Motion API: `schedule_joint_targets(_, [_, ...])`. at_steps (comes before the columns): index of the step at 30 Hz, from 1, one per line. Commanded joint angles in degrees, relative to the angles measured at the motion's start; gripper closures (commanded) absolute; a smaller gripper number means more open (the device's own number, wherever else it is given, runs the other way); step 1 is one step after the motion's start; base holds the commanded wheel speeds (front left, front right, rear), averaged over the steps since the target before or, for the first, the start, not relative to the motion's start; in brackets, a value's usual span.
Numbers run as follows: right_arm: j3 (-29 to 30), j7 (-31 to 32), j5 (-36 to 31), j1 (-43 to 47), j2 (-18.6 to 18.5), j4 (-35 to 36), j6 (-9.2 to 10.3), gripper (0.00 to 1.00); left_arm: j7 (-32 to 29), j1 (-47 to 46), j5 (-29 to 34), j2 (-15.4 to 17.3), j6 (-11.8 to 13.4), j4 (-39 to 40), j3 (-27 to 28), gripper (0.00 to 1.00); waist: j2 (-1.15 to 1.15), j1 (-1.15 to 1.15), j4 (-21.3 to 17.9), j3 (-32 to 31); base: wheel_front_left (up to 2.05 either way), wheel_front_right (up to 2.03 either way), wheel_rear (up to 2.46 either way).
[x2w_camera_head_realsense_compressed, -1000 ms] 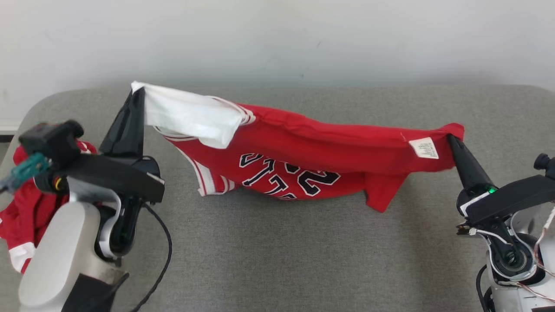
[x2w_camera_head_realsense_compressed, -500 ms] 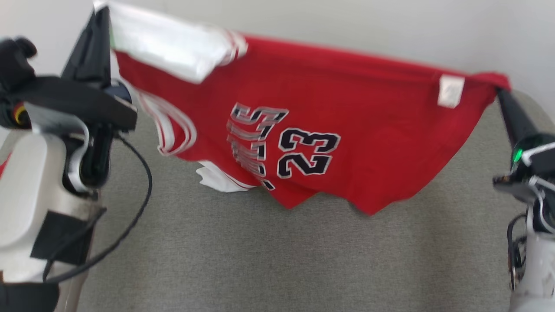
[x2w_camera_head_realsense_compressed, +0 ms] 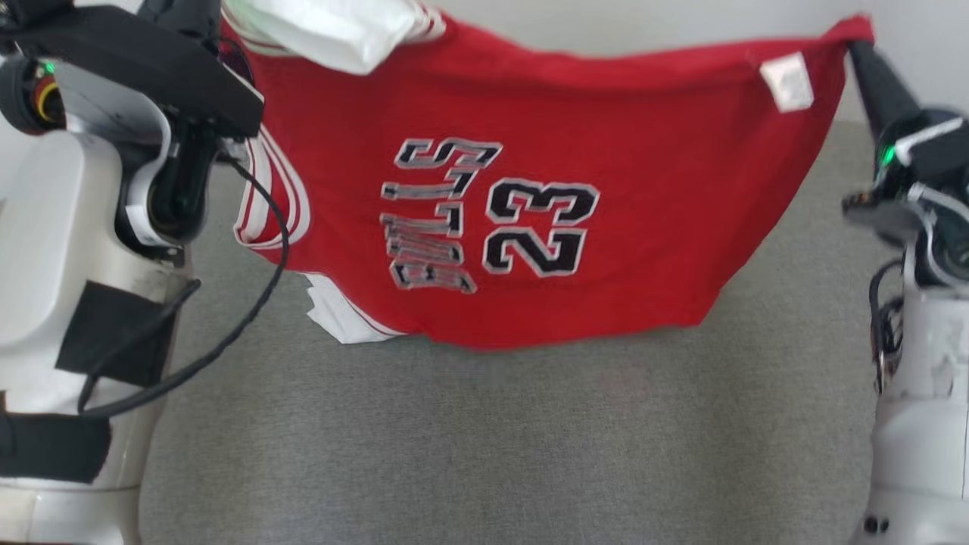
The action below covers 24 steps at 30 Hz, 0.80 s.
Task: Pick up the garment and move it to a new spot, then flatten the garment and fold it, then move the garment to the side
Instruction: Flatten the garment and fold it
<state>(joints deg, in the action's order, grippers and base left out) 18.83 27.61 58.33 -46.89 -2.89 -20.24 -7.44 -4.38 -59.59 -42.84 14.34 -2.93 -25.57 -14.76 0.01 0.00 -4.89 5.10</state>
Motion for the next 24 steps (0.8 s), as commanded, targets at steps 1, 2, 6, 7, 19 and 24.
schedule_joint_targets(1, [0.2, -1.1, -0.8, -2.7, 0.0, -0.3, -0.07, 1.00, 0.0, -1.5, -0.4, 0.1, 0.4, 0.0, 0.3, 1.00, -0.01, 0.00, -1.6, 1.9, 0.00, 0.00, 0.00])
schedule_joint_targets(2, [0.3, -2.5, -1.6, -5.1, 0.0, -0.6, -0.09, 1.00, 0.0, -2.4, -0.8, 0.0, 0.5, -0.2, 0.8, 1.00, -0.01, 0.00, -2.0, 2.5, 0.00, 0.00, 0.00])
schedule_joint_targets(6, [1.1, -9.2, -5.9, -14.5, 0.0, -2.7, -0.10, 1.00, 0.6, -6.8, -1.7, -0.6, 1.5, -0.1, 2.6, 1.00, -0.01, 0.00, -3.5, 5.1, 0.00, 0.00, 0.00])
schedule_joint_targets(7, [1.3, -10.4, -7.2, -16.8, 0.0, -3.8, -0.10, 1.00, 0.7, -8.1, -1.8, -0.5, 1.9, -0.2, 3.0, 1.00, -0.01, 0.00, -3.8, 5.7, 0.00, 0.00, 0.00])
schedule_joint_targets(19, [3.0, -11.2, -22.8, -30.5, 0.0, -14.3, -0.10, 1.00, 0.7, -17.5, -3.8, -1.2, 5.0, -1.1, 6.1, 1.00, -0.01, 0.00, -4.7, 13.7, 0.00, 0.00, 0.00])
schedule_joint_targets(24, [3.5, -12.8, -26.4, -32.9, 0.0, -16.8, -0.10, 1.00, 1.0, -19.8, -2.9, -0.6, 6.5, -1.1, 6.3, 1.00, -0.01, 0.00, -4.8, 19.1, 0.00, 0.00, 0.00])
